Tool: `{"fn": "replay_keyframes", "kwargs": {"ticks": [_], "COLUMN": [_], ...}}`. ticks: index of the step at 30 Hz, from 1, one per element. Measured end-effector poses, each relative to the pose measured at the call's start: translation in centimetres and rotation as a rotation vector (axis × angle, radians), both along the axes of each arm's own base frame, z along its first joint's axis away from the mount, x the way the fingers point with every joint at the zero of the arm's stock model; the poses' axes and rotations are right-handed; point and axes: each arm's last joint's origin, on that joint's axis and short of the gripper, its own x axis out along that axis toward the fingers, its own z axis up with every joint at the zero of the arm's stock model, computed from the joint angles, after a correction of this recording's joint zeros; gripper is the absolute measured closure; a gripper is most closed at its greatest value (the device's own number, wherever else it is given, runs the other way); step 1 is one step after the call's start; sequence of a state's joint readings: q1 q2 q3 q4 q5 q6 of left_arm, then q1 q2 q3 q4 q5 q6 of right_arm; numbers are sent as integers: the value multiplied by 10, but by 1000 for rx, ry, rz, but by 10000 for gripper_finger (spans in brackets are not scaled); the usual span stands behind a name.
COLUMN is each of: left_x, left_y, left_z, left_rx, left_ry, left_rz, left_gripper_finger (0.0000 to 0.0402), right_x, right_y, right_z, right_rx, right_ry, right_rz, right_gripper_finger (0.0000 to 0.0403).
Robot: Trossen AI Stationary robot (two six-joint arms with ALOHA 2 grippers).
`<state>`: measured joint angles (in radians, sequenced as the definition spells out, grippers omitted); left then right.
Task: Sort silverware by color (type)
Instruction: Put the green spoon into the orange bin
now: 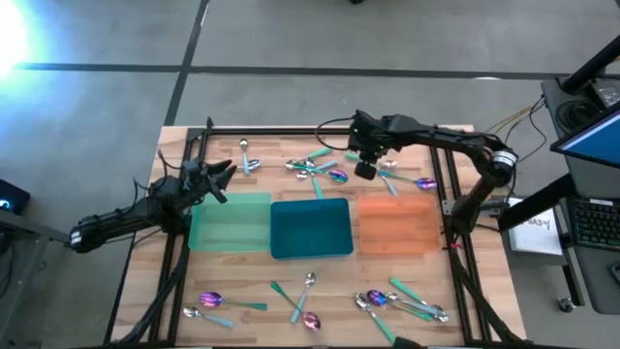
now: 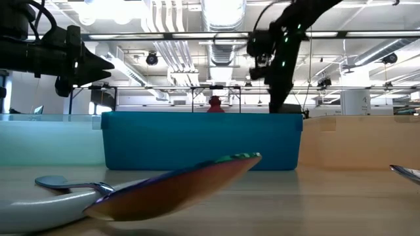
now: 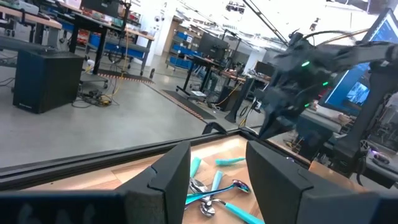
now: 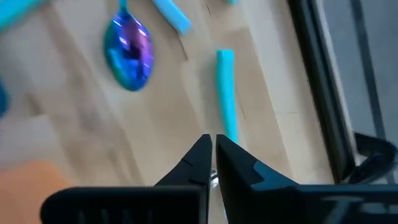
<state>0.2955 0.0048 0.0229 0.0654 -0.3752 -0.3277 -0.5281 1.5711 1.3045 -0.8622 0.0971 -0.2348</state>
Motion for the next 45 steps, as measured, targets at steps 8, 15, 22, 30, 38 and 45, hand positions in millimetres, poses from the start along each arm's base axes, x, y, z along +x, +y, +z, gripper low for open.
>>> {"fn": "replay_keyframes", "kwargs": {"ticks": [8, 15, 22, 30, 38, 45], "left_x": [0, 0, 0, 0, 0, 0], "left_y": [0, 0, 0, 0, 0, 0], "left_z": [0, 0, 0, 0, 0, 0], "left_rx": [0, 0, 0, 0, 0, 0], "left_ry": [0, -1, 0, 0, -1, 0], "left_rz": [0, 0, 0, 0, 0, 0], "left_gripper_finger": [261, 261, 261, 261, 261, 261], "right_x": [-4, 3, 19, 18, 7, 4], "right_y": [31, 24, 9, -16, -41, -51], "right_z": [32, 12, -21, -60, -81, -93], "right_rx": [-41, -17, -45, -27, 17, 122], "right_ry": [-106, -42, 57, 203, 248, 210], "right_rz": [60, 37, 2, -70, -150, -151], "right_gripper_finger": [396, 394, 394, 383, 307, 283]}}
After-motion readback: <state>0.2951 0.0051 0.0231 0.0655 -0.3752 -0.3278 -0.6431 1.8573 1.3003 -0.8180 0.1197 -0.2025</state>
